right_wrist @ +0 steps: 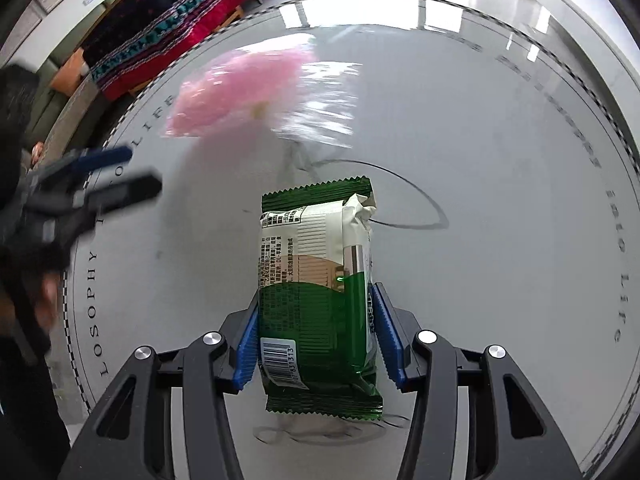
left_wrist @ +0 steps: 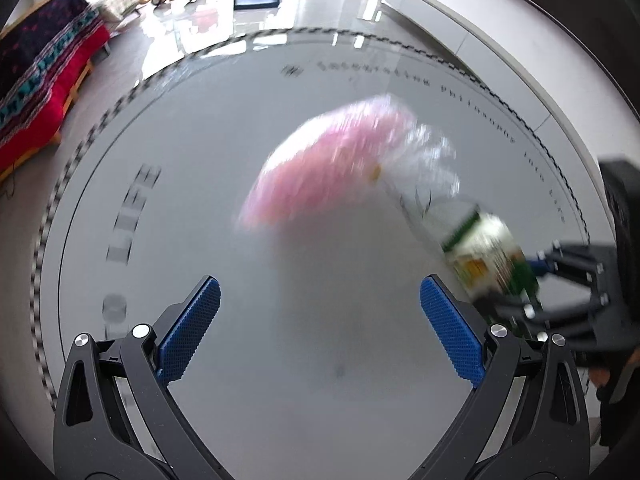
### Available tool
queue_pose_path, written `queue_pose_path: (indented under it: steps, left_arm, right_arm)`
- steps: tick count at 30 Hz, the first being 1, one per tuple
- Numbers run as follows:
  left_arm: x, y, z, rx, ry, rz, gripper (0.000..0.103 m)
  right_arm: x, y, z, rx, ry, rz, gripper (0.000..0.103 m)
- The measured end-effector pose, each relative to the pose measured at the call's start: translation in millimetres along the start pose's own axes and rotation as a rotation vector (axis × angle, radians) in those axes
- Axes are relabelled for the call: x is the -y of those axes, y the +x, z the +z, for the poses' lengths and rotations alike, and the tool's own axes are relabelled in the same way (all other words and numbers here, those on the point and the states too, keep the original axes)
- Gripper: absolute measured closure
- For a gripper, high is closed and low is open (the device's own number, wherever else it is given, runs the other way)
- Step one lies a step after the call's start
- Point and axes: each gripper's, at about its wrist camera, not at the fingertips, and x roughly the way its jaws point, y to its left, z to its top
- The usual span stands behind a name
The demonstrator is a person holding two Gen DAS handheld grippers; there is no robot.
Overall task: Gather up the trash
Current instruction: 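Grasp the green snack bar with the right tool while the left grasps the pink rubber-band bag, then carry the green snack bar and pink rubber-band bag to the bin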
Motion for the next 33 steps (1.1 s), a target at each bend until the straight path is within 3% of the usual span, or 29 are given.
queue_pose_path:
  steps: [8,11,13,14,21,33]
  left_arm:
    - [16.6,36.1,57.8,-0.002,0.092,0.015,0.006]
    - [24.0,50.4,66.7,0.026,0.15,0.07,0.007]
    - [25.4,57.0,67.7,0.03,0.157,0.07,0.026]
    - [24.8,58.8,67.9,0.026,0.146,0.062,0.027]
    - [13.5,50.9,62.6,0.066,-0.015,0.022,0.046]
    - [35.4,14.7,2.1,0.079,-0.062,0.014,0.066]
  right_arm:
    - [23.4,-10.4,-15.7,0.041,0.004,0.008,0.05]
    - [25.6,-11.3,-17.7,0.051,-0.002,0.016,0.05]
    - [27.7,-12.2,-19.3,0.056,-0.002,0.024,0.05]
    - [28.5,-12.5,-20.1,0.059,-0.001,0.027,0.05]
    - [28.0,-11.5,-23.5,0.069,0.011,0.017,0.05]
    - [17.4,-20.8,-52.3,0.038,0.066,0.021,0.051]
